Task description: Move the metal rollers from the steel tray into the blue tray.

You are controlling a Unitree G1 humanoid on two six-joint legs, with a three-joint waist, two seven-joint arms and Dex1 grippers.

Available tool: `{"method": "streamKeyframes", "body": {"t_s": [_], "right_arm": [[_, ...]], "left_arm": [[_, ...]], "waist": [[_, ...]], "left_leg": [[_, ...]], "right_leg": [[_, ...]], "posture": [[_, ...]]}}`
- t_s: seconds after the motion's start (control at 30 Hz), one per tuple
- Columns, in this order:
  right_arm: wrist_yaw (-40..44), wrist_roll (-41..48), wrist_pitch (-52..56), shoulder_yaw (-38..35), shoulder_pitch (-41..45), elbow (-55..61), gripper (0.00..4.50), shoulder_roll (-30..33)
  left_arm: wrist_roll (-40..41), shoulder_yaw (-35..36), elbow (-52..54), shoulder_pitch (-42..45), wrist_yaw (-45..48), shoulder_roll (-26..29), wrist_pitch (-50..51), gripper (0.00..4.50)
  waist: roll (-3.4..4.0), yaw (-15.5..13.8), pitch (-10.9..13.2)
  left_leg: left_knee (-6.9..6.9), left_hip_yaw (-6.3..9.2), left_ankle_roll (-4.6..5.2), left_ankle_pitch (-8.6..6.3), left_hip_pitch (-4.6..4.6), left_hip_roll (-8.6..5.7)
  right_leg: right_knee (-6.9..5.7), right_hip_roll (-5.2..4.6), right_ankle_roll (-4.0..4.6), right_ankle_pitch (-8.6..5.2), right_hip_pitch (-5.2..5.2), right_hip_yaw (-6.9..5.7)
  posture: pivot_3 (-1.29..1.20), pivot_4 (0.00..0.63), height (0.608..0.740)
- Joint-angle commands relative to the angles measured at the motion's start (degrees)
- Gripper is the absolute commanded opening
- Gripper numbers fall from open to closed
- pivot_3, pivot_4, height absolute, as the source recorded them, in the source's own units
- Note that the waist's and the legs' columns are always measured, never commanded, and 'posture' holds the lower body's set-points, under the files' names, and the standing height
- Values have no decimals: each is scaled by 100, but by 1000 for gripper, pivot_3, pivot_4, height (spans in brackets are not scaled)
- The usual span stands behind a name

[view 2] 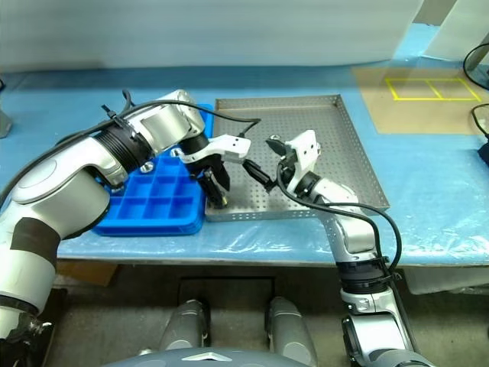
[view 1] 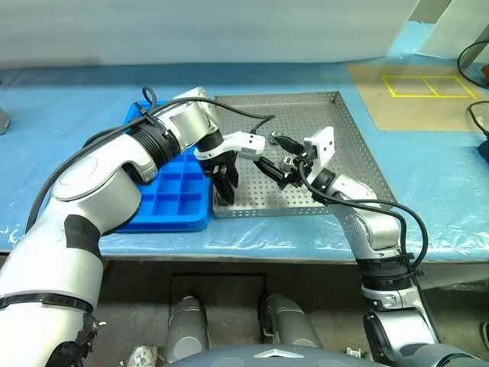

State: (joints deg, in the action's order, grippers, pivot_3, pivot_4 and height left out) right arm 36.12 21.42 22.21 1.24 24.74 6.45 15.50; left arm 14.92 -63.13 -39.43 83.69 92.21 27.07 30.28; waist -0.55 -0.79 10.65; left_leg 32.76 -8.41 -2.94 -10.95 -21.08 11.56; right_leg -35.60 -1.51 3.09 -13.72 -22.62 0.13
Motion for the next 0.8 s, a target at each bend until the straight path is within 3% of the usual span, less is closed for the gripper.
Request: {"method": "streamKeyframes", "body": {"t_s": [0.03,0.37,0.53,0.8], "right_arm": [[26,32,-114,14,118,117,4500,-24],[84,23,-96,68,124,88,4500,-7],[154,29,-35,114,160,61,4500,6],[338,64,200,218,239,89,4500,52]], "left_arm": [[-271,186,81,-65,29,8,-247,2989],[-861,322,-335,29,29,-187,-203,2989],[-1691,489,-580,-51,20,-482,-434,2989],[-2202,550,-36,-289,29,-511,-426,2989]], "waist": [[-1,-1,0],[0,-7,0],[-1,-20,0],[-1,-39,1]], "left_leg": [[0,0,0,0,1,0],[0,1,0,0,6,2],[0,3,1,0,7,2],[-5,4,1,0,12,2]], "right_leg": [[1,1,0,0,2,0],[9,1,-2,1,12,-1],[16,1,-3,2,21,-3],[19,0,-4,2,23,-5]], "posture": [[-301,150,740],[-272,150,740],[-237,150,740],[-157,150,740]]}}
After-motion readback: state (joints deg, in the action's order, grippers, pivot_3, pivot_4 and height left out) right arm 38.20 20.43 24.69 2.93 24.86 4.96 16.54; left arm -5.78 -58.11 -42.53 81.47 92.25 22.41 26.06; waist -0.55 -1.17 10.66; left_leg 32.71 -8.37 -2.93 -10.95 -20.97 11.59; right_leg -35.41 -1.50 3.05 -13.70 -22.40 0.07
